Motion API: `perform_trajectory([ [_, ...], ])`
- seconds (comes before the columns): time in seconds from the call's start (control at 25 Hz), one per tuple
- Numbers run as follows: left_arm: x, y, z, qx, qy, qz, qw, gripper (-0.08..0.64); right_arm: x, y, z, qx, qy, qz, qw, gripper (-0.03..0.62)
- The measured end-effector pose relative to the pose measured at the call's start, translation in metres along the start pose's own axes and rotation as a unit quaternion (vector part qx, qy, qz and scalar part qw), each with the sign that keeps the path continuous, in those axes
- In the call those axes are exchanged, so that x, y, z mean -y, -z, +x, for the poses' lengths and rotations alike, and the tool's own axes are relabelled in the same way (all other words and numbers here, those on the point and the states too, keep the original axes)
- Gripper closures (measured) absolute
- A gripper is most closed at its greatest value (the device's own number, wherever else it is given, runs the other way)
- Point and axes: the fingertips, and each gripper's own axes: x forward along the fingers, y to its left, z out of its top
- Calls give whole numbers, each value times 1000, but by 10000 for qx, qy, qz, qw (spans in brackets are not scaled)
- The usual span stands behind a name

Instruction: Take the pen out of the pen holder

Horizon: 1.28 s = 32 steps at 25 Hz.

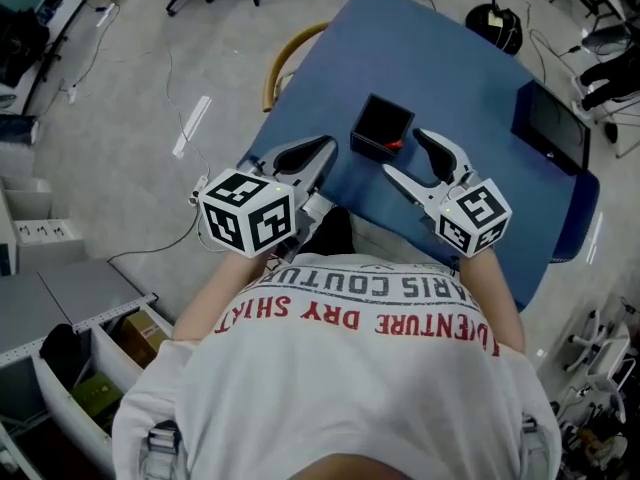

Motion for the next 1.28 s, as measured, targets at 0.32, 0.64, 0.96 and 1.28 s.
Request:
perform_trajectory([
  [0.32, -12, -5, 23, -205, 84, 34, 9997, 520, 10, 12, 16, -190, -1, -181, 9997, 408],
  [0.64, -10, -1, 36, -377, 187, 31, 9991, 520, 14, 16, 15, -171, -27, -107, 9998, 503],
  [0.96, -12, 0, 35, -385, 176, 27, 9991, 520, 17, 16, 14, -227, -12, -216, 9995, 525],
  [1.28, -10, -1, 31, -365, 183, 31, 9992, 520, 20, 5, 13, -153, 60, -130, 9998, 525],
])
